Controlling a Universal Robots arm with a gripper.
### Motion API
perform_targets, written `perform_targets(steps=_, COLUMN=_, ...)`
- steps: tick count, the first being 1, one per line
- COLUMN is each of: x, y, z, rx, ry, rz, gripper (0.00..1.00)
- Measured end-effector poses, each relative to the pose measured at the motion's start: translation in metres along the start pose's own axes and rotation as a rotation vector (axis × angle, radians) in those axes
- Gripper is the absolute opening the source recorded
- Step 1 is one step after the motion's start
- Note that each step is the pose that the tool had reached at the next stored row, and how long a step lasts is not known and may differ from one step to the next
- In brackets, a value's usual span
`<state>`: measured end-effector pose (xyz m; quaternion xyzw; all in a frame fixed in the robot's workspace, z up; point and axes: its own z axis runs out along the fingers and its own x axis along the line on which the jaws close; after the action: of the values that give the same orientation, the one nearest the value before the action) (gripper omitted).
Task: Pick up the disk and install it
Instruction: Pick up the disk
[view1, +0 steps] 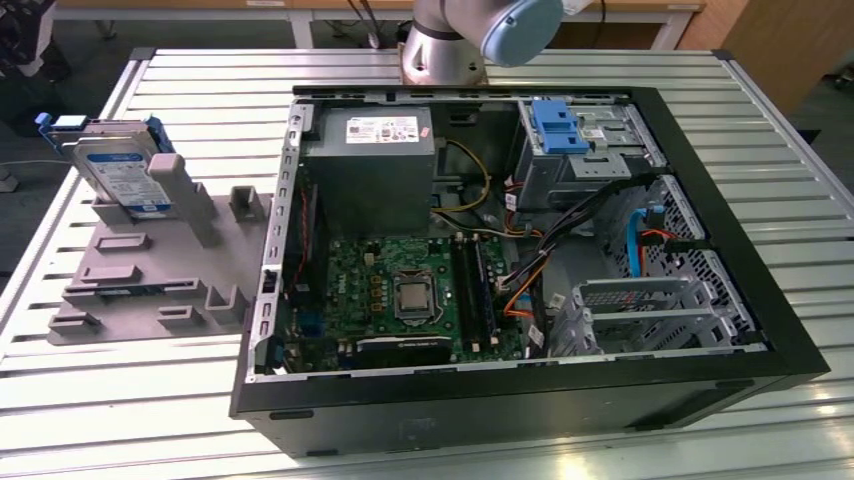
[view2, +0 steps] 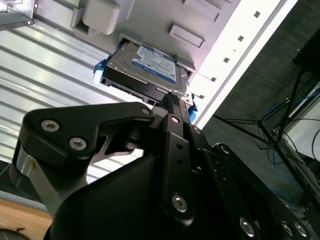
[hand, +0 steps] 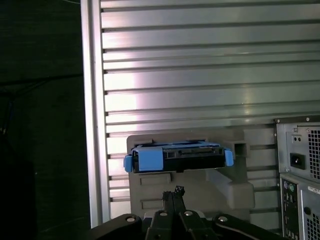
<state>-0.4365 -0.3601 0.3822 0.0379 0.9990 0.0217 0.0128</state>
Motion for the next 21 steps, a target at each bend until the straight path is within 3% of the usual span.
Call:
perform_targets(steps=2, x=0.0042, y=0.0007, z=0.0011, rx=0.0, ry=0.0, rz=0.0, gripper=0.11)
perform_targets(steps=14, x=0.0046, y=0.0008, z=0.0012, rx=-0.0001, ry=0.0002, rz=-0.003, gripper=0.11)
perform_targets(steps=21, x=0.0047, y=0.0008, z=0.0013, rx=-0.0023, ry=0.0044, rz=-0.097, gripper=0.11)
